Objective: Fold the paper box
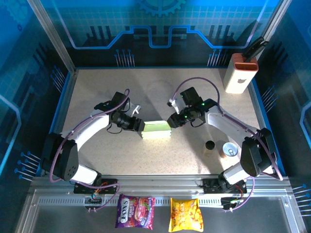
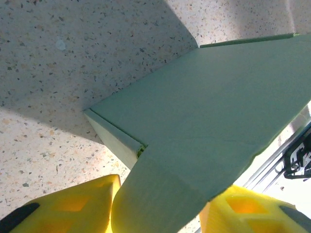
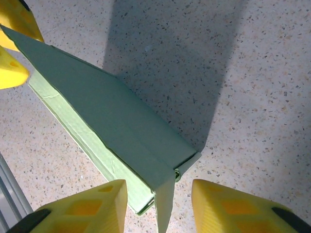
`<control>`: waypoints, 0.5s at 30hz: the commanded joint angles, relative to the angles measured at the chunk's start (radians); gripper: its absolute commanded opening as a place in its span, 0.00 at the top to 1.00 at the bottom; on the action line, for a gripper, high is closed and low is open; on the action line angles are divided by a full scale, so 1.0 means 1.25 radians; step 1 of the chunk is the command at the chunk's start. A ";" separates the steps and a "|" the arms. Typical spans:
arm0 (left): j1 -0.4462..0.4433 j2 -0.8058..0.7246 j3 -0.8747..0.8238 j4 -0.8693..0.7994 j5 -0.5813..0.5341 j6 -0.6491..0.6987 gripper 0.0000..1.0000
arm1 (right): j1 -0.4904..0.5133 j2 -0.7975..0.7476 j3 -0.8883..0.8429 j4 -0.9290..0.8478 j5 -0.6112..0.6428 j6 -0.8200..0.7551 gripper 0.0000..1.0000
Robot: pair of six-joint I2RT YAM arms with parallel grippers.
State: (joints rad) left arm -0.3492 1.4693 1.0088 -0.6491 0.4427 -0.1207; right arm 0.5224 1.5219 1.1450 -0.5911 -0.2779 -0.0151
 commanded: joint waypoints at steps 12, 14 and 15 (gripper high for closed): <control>-0.005 0.027 0.005 -0.015 0.009 0.009 0.69 | 0.027 0.029 0.023 -0.018 0.000 -0.041 0.74; -0.005 0.030 0.003 -0.015 0.011 0.006 0.71 | 0.030 0.031 0.020 -0.018 0.005 -0.042 0.75; -0.005 0.033 0.003 -0.016 0.011 0.005 0.71 | 0.031 0.032 0.020 -0.017 0.007 -0.042 0.76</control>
State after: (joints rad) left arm -0.3500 1.4879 1.0092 -0.6491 0.4435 -0.1223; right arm 0.5434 1.5452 1.1503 -0.5938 -0.2680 -0.0528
